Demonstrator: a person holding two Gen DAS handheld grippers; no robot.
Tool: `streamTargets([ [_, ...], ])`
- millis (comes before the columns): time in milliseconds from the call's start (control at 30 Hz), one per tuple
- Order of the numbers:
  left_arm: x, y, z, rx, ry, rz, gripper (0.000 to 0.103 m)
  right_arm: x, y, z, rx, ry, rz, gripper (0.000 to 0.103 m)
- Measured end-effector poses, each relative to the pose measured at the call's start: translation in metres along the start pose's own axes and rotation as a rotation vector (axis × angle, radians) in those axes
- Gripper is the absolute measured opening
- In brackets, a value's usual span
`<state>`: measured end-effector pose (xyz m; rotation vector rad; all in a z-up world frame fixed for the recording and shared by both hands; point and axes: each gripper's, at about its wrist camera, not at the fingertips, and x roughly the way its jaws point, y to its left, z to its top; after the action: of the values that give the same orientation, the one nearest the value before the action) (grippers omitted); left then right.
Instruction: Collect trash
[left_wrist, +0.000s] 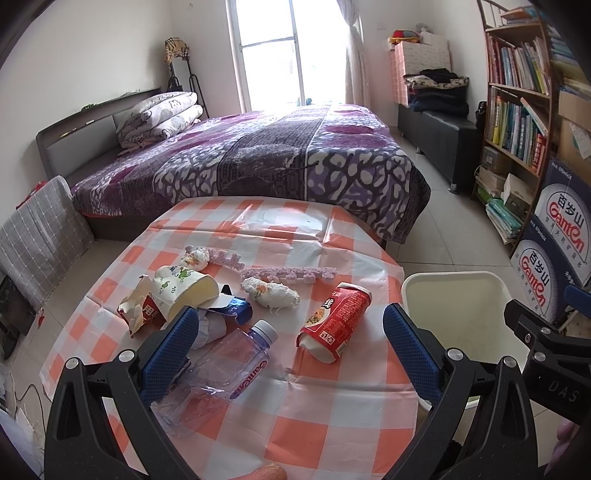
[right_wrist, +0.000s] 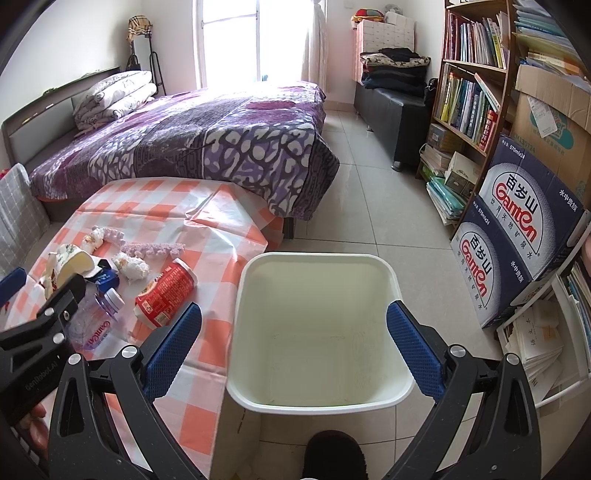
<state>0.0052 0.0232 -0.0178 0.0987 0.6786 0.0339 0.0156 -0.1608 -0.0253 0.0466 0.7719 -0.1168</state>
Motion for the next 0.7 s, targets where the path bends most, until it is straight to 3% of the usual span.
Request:
streamTargets([
  [200, 0.014, 0.039, 0.011, -0.075, 0.066, 0.051, 0.097, 0.002, 0.036, 0.025, -0.019, 0.012, 0.070, 0.096],
  [400, 0.044, 0.109, 0.027, -0.179, 0.181, 0.120, 0.097, 0.034, 0.065, 0.041, 0.024, 0.125, 0.164, 0.096],
  [600, 0.105, 0.160, 0.020, -0.054, 0.384, 0.187, 0.097, 0.063, 0.092, 0.048, 0.037, 0.210, 0.240, 0.096],
  [700, 0.133, 0.177, 0.007, 0.051, 0.461, 0.174, 0.097, 0.078, 0.107, 0.050, 0.039, 0.253, 0.294, 0.096],
])
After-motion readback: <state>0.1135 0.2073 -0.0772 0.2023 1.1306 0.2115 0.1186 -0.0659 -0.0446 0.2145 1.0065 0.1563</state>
